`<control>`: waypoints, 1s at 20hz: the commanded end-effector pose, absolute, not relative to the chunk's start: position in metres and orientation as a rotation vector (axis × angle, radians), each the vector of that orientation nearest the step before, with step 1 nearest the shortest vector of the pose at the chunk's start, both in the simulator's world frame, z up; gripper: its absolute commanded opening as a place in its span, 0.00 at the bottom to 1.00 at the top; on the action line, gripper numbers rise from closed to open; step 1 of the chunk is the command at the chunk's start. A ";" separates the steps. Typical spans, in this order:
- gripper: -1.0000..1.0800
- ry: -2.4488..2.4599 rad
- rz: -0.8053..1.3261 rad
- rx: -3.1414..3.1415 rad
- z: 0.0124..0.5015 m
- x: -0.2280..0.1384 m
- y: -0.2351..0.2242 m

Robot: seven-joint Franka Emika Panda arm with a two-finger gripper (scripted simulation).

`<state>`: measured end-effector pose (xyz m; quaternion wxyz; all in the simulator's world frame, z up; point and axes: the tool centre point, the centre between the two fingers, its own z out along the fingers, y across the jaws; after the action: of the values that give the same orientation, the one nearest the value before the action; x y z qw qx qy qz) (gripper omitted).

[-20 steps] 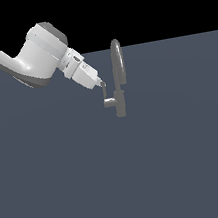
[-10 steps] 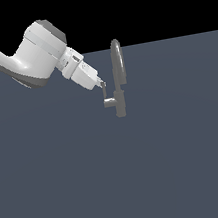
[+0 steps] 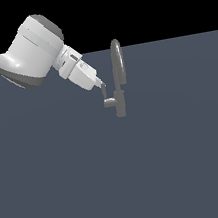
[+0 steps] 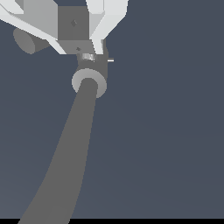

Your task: Turn on the faucet by rotating a designated handle.

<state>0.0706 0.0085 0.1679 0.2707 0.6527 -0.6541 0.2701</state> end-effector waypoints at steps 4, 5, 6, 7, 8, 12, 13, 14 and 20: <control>0.00 -1.762 0.728 1.758 0.168 0.063 0.008; 0.00 -1.762 0.728 1.758 0.167 0.060 0.009; 0.00 -1.762 0.727 1.757 0.166 0.057 0.008; 0.00 -1.762 0.727 1.757 0.165 0.054 0.008; 0.00 -1.762 0.726 1.756 0.164 0.051 0.008; 0.00 -1.762 0.723 1.755 0.159 0.039 0.008; 0.00 -1.762 0.723 1.755 0.158 0.036 0.008; 0.00 -1.762 0.723 1.754 0.156 0.033 0.008; 0.00 -1.762 0.719 1.752 0.148 0.014 0.007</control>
<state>0.0270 0.0087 0.1586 0.2638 0.6513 -0.6566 0.2740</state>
